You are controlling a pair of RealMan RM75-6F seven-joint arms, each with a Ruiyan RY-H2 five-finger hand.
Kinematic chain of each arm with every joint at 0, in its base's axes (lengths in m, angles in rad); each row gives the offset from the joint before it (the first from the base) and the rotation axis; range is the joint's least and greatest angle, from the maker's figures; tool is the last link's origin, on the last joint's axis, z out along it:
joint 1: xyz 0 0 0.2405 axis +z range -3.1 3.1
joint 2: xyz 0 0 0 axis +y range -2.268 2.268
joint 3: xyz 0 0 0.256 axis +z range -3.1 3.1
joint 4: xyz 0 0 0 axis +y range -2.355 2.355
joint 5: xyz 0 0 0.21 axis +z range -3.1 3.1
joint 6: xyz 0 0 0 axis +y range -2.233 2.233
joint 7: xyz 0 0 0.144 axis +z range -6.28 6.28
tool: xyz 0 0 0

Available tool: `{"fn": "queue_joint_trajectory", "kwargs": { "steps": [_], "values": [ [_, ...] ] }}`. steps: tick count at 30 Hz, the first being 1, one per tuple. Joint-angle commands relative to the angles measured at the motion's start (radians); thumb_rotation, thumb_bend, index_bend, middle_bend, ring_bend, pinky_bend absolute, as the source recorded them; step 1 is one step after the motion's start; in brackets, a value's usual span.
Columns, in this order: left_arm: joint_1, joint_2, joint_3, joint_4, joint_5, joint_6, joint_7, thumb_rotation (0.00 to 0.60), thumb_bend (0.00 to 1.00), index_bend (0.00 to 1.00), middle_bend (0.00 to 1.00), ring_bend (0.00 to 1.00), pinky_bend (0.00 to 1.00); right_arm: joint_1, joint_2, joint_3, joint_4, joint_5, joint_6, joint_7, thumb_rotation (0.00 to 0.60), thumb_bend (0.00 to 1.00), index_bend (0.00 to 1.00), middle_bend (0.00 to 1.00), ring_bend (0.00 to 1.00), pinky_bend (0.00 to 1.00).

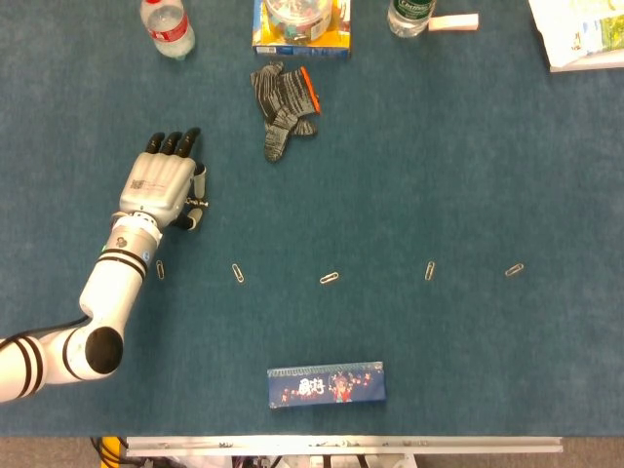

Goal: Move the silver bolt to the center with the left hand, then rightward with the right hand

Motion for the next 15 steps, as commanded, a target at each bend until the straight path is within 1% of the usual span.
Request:
{"fn": "queue_joint_trajectory", "kwargs": {
  "steps": [1, 15],
  "values": [
    [-0.002, 0.0, 0.001, 0.0, -0.005, 0.0, 0.001, 0.6, 0.3, 0.5, 0.0, 0.0, 0.0, 0.001, -0.001, -0.001, 0.0, 0.0, -0.002, -0.001, 0.6, 0.29, 0.62, 0.46, 0.32, 0.49],
    [-0.011, -0.011, 0.007, 0.016, -0.024, -0.002, 0.006, 0.6, 0.31, 0.51, 0.0, 0.0, 0.0, 0.001, -0.006, -0.003, 0.001, -0.003, -0.002, -0.003, 0.6, 0.29, 0.62, 0.46, 0.32, 0.49]
  ]
}}
